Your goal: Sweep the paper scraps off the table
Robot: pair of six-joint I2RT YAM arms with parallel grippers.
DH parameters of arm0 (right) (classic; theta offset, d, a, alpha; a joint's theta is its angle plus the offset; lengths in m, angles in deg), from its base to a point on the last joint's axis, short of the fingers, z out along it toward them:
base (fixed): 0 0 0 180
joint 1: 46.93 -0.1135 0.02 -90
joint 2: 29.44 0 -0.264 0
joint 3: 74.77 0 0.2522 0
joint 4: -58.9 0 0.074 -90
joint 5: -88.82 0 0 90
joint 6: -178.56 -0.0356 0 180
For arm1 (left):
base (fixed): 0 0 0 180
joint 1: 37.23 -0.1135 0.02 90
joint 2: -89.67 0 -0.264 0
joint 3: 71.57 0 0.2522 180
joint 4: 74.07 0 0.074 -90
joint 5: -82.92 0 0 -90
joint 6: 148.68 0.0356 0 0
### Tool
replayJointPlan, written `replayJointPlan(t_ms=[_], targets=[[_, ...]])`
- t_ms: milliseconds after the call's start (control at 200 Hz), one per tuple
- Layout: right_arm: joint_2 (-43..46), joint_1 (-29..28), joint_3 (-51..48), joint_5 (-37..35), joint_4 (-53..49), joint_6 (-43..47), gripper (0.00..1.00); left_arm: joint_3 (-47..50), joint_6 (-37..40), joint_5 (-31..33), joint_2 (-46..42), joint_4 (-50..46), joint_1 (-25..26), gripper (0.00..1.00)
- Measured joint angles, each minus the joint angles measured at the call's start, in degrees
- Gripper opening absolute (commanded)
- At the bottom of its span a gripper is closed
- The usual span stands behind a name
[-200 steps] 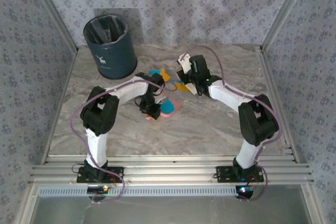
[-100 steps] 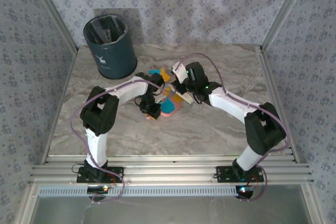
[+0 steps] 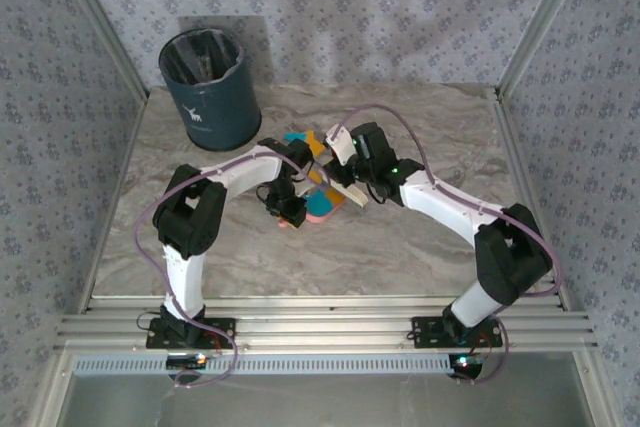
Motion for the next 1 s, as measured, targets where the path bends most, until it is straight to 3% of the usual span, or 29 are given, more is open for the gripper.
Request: replayJointPlan(t_ms=[670, 999], targets=[[8.81, -0.81, -2.05, 1.44, -3.04, -2.12, 0.0, 1.4, -0.02, 0.17, -0.42, 1.73, 0.07, 0.0], [16.9, 3.32, -8.11, -0.81, -0.37, -7.37, 0.0, 4.76, -0.63, 1.51, -6.01, 5.16, 0.44, 0.0]])
